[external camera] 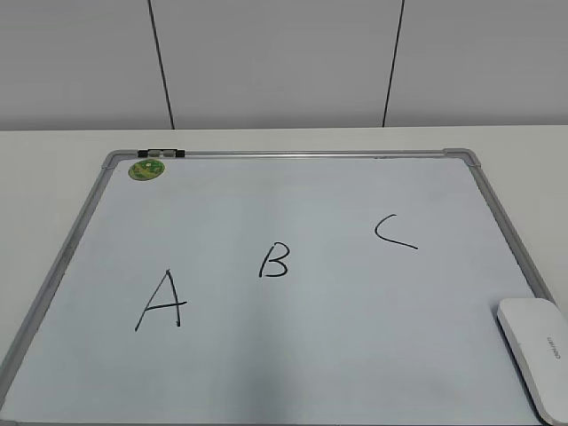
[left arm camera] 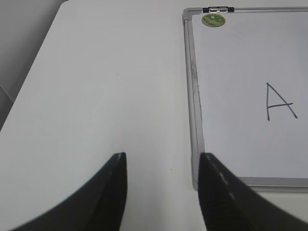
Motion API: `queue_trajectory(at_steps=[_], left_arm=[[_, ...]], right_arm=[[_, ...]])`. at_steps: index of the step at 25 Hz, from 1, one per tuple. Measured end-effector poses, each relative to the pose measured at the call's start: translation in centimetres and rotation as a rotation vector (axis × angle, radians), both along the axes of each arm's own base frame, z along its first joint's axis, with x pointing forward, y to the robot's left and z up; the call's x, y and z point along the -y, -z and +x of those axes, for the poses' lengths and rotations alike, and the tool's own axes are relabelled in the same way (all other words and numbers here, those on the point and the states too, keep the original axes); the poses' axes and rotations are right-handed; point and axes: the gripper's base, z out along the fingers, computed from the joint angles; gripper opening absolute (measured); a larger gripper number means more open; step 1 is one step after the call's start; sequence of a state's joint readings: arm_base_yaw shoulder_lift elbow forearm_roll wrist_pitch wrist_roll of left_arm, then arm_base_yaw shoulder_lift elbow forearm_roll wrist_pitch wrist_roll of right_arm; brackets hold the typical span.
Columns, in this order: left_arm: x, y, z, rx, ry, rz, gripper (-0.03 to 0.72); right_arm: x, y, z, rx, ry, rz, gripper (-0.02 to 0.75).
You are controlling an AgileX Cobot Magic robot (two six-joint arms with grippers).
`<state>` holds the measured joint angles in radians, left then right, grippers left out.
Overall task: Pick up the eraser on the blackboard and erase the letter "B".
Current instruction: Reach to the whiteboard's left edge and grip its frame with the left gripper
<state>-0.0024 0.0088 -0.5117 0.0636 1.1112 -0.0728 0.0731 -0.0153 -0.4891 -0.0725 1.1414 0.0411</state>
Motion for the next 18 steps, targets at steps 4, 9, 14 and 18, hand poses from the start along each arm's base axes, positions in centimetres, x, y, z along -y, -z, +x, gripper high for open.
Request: queue_trajectory(at_steps=[4, 9, 14, 18], left_arm=[[0.0, 0.0, 0.0, 0.000, 0.000, 0.000, 0.349], [0.0, 0.0, 0.0, 0.000, 0.000, 0.000, 0.347], [0.0, -0.8, 0.5, 0.010, 0.001, 0.001, 0.346], [0.1, -2.9, 2.5, -0.048, 0.008, -0.008, 0.346]], right_arm=[[0.0, 0.0, 0.0, 0.000, 0.000, 0.000, 0.519], [0.0, 0.0, 0.0, 0.000, 0.000, 0.000, 0.519], [0.0, 0.0, 0.0, 0.000, 0.000, 0.000, 0.519], [0.0, 0.0, 0.0, 0.000, 0.000, 0.000, 0.519]])
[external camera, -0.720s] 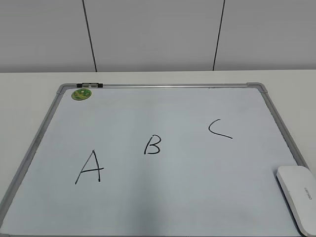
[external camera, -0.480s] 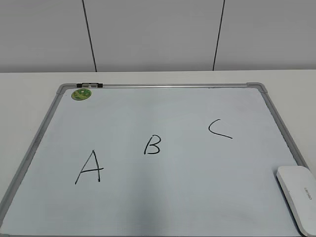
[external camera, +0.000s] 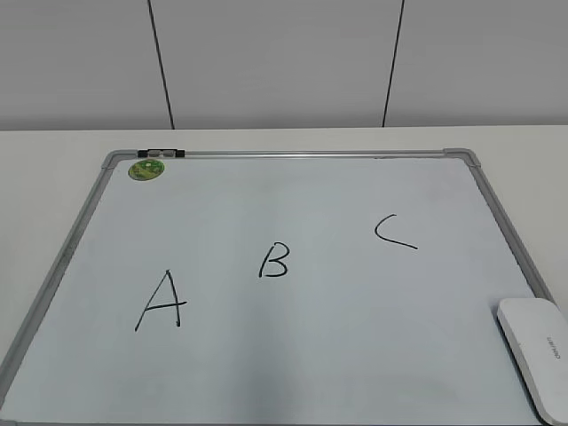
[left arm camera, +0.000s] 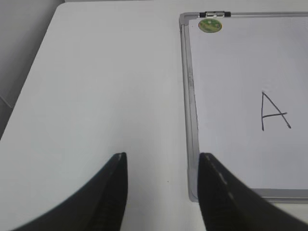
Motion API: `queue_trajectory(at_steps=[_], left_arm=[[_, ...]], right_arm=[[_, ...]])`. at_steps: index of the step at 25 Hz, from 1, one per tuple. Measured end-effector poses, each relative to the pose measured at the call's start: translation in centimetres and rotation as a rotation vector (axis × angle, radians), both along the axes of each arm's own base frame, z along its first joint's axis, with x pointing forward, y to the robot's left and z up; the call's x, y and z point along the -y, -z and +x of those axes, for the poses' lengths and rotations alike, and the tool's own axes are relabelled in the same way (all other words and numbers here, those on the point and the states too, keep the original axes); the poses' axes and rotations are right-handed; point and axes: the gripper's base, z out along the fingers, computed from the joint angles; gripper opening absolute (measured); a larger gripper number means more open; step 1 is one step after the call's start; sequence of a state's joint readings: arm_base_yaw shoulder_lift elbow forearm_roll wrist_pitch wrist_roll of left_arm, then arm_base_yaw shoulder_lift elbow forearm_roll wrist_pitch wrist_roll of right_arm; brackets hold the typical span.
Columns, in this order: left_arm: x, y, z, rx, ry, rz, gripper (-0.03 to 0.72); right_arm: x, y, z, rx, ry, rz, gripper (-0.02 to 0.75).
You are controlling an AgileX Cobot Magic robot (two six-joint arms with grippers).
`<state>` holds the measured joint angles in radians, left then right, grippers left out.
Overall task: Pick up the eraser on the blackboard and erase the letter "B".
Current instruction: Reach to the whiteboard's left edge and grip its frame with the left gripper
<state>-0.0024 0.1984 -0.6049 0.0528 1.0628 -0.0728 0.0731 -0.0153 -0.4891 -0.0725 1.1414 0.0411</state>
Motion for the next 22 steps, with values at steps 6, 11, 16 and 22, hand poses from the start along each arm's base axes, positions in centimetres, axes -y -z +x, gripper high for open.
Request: queue_trajectory(at_steps=[6, 11, 16, 22], left_arm=[[0.0, -0.8, 5.6, -0.215, -0.005, -0.007, 0.346], [0.0, -0.3, 11.0, -0.415, -0.009, -0.009, 0.346], [0.0, 0.5, 16.3, -0.553, -0.009, -0.008, 0.346], [0.2, 1.6, 22.8, -0.676, 0.009, -0.006, 0.346]], right_arm=[[0.0, 0.0, 0.0, 0.000, 0.000, 0.000, 0.519], [0.0, 0.0, 0.0, 0.000, 0.000, 0.000, 0.519], [0.0, 0.0, 0.0, 0.000, 0.000, 0.000, 0.519], [0.0, 0.0, 0.0, 0.000, 0.000, 0.000, 0.519]])
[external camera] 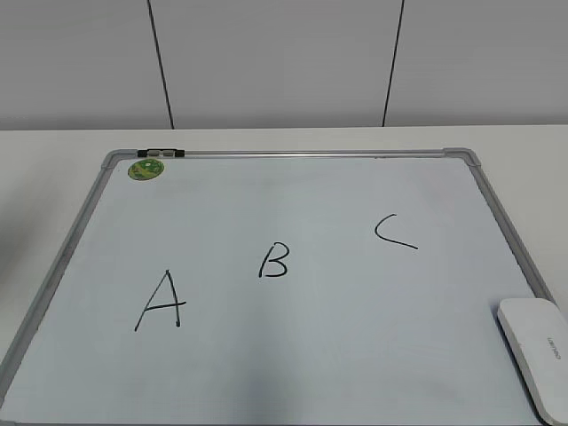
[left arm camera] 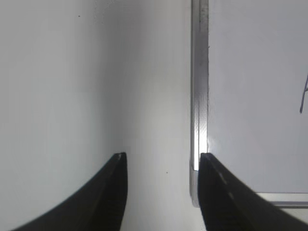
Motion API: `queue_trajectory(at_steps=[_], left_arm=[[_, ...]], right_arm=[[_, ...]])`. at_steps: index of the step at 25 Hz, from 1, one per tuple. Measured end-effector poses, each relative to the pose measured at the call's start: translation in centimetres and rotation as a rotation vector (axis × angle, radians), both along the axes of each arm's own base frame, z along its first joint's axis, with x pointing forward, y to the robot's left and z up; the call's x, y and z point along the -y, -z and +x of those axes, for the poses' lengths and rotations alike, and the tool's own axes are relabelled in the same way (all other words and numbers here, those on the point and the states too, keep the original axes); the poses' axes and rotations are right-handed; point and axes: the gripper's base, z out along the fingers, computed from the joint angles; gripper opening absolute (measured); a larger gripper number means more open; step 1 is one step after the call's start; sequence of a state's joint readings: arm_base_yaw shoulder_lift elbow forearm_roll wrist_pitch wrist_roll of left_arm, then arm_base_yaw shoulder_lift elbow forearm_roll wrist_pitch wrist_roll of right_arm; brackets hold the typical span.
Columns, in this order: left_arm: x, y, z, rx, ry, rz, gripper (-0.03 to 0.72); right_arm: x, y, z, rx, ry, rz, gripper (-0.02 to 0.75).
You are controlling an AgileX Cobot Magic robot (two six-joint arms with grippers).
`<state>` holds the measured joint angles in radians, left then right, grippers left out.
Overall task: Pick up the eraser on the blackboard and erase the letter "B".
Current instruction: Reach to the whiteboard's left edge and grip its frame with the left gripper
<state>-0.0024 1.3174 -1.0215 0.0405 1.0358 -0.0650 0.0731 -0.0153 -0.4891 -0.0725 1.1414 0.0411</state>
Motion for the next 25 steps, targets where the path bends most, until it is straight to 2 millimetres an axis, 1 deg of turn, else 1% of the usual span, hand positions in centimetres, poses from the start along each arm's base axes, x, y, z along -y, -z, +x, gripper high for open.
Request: queue_trajectory(at_steps=[4, 7, 11, 16, 25], left_arm=[[0.8, 0.7, 3.5, -0.036, 0.028, -0.023, 0.346], [1.5, 1.4, 5.7, -0.056, 0.055, -0.022, 0.345], [1.9, 2.8, 7.9, -0.093, 0.062, -0.030, 0.345], [2.2, 4.6, 9.6, -0.132, 0.060, -0.040, 0.345], [2.5, 9.8, 11.8, -0.215, 0.057, -0.049, 0.337]], right_arm=[[0.0, 0.0, 0.0, 0.000, 0.000, 0.000, 0.519], [0.0, 0.0, 0.0, 0.000, 0.000, 0.000, 0.519], [0.0, 0.0, 0.0, 0.000, 0.000, 0.000, 0.519], [0.0, 0.0, 0.0, 0.000, 0.000, 0.000, 0.519], [0.0, 0.0, 0.0, 0.000, 0.000, 0.000, 0.519]])
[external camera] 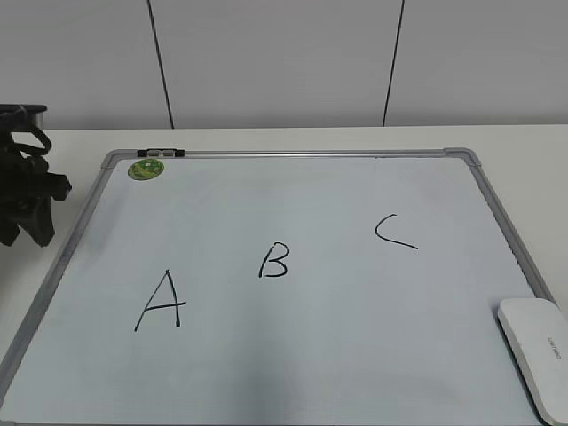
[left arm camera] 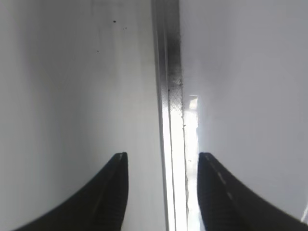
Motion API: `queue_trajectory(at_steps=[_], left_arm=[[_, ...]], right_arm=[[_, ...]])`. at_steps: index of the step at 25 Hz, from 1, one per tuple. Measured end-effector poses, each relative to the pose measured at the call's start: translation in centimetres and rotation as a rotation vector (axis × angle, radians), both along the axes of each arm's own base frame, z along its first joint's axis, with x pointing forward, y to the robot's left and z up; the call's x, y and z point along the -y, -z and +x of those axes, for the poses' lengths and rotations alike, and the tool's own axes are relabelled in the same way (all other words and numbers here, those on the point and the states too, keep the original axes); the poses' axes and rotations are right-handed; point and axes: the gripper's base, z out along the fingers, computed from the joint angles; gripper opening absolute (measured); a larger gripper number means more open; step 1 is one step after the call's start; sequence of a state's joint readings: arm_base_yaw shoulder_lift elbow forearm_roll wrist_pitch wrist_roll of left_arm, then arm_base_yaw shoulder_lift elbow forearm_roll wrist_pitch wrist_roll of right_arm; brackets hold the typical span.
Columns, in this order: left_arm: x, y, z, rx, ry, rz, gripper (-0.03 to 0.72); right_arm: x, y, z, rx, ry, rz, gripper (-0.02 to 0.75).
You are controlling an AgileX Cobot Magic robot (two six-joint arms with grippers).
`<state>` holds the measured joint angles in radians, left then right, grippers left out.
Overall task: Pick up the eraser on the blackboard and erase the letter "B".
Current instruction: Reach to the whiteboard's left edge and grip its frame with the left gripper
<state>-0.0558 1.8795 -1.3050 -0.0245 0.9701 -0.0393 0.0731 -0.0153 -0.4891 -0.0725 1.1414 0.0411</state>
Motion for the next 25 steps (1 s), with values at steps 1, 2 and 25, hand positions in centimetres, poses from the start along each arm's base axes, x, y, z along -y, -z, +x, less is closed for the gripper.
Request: queue_trajectory(at_steps=[1, 2, 25], left_arm=[[0.0, 0.6, 0.2, -0.007, 0.000, 0.000, 0.337], [0.0, 0.9, 0.3, -0.009, 0.000, 0.001, 0.337], [-0.1, 5.2, 1.8, -0.060, 0.025, 0.026, 0.335]], right_arm=[[0.0, 0.0, 0.0, 0.000, 0.000, 0.000, 0.519], [0.0, 0.0, 0.0, 0.000, 0.000, 0.000, 0.519], [0.0, 0.0, 0.0, 0.000, 0.000, 0.000, 0.519]])
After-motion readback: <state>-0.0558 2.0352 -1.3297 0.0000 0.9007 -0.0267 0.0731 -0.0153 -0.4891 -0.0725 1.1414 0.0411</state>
